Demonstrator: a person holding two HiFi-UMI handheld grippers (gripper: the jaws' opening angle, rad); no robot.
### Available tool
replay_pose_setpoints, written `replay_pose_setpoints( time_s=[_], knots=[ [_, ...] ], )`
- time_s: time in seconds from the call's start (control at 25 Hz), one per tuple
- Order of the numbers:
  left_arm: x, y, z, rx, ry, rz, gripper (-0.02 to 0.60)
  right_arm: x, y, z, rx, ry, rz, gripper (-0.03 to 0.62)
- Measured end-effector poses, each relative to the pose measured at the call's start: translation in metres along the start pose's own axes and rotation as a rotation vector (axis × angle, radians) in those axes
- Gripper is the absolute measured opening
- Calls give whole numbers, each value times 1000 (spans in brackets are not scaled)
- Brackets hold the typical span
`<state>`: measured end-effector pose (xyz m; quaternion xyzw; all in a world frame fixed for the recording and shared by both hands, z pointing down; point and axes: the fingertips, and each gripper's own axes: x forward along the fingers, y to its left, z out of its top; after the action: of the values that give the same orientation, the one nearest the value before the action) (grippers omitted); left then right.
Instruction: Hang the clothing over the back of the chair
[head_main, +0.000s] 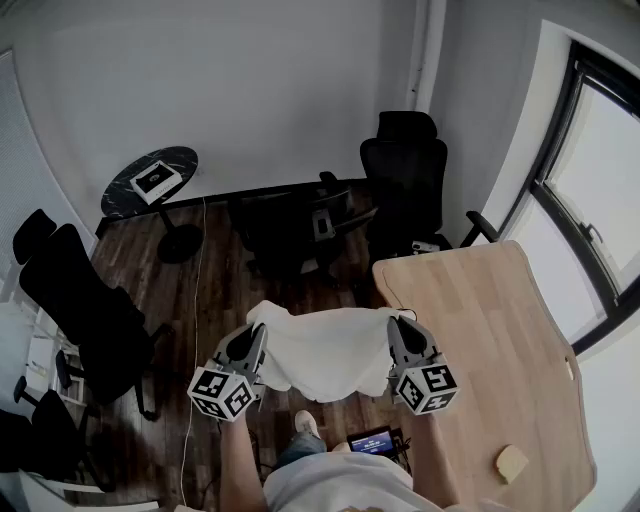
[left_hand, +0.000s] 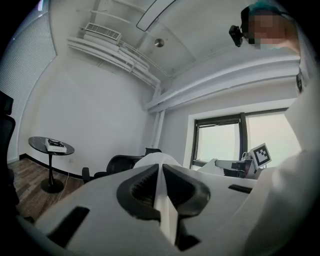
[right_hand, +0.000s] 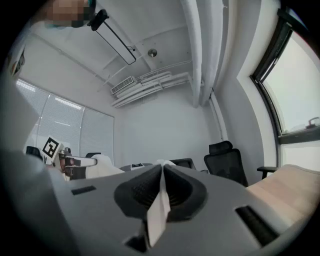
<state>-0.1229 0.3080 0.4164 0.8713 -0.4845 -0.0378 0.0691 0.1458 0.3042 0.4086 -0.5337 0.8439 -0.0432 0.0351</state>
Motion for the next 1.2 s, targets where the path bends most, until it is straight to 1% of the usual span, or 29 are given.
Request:
replay_pose_setpoints(
  time_s=[0.24, 0.48, 0.72, 0.96, 1.04, 1.2],
  knots=[
    [-2, -5, 0, 8, 8, -5, 32, -4, 0, 2, 0, -8, -3, 20],
    [-5, -2, 0, -5, 3, 5, 32, -5, 3, 3, 11, -14, 29, 20],
    [5, 2, 4, -3, 9, 4, 32, 8, 0, 4, 10, -14, 42, 20],
    [34, 22, 2, -19, 2, 5, 32, 42, -16, -1, 26, -7, 47, 20],
    [52, 31, 0, -26, -1, -1, 32, 58, -25, -5, 29, -3, 46, 20],
    [95, 60, -5, -38, 17, -15, 32, 99, -42, -10, -3, 12, 29, 20]
  ],
)
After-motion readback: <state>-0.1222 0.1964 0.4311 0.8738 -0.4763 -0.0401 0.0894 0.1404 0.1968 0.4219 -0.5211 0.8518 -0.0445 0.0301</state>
